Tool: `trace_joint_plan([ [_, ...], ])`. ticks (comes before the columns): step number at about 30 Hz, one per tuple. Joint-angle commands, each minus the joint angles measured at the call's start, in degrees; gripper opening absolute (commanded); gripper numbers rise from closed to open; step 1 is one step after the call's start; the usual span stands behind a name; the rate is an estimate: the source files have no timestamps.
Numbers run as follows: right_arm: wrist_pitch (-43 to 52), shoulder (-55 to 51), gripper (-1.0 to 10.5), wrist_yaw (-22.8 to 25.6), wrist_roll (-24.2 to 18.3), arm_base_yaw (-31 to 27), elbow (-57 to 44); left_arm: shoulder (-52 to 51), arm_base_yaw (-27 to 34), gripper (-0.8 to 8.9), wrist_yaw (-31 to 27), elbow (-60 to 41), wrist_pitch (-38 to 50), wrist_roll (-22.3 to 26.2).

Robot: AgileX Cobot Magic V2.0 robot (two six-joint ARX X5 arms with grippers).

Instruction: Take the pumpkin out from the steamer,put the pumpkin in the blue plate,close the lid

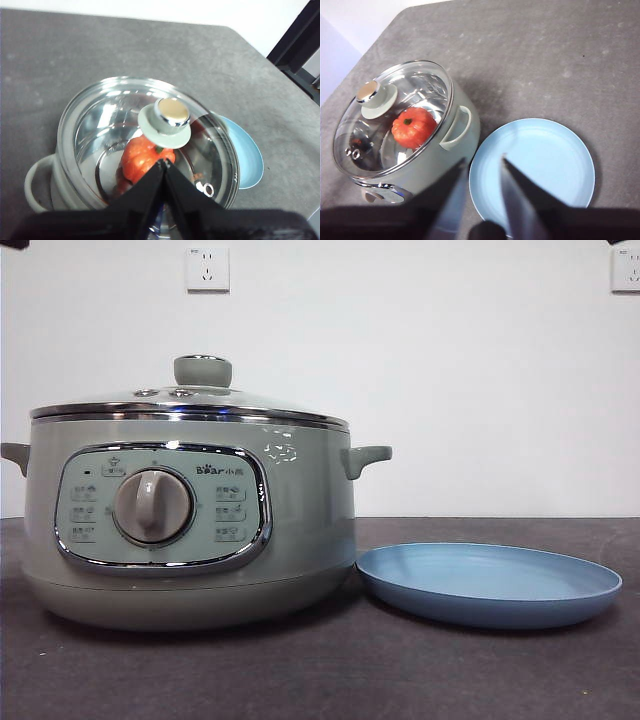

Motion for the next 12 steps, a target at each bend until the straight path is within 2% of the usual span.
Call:
trace_joint_plan([
  [1,-0.1,0.5,4.0,0.0,-0.9,0.1,0.2,-0.1,-0.3,2.21,0.1,0.1,0.3,1.1],
  [2,-0.2,0.5,4.2,0.1,-0.8,0.1,0.2,-0.1,-0.3,3.50,-0.2,0.1,0.3,1.0],
  [3,-0.2,0.6,4.2,0.1,-0.7,0.1,0.2,-0.1,-0.3,4.21,-0.2,0.1,0.3,0.9],
  [12,-0.1,1.0,4.1,0.1,-0.4,0.1,0.2,2.3,-1.5,4.30,-0.5,0.9,2.2,-2.4],
])
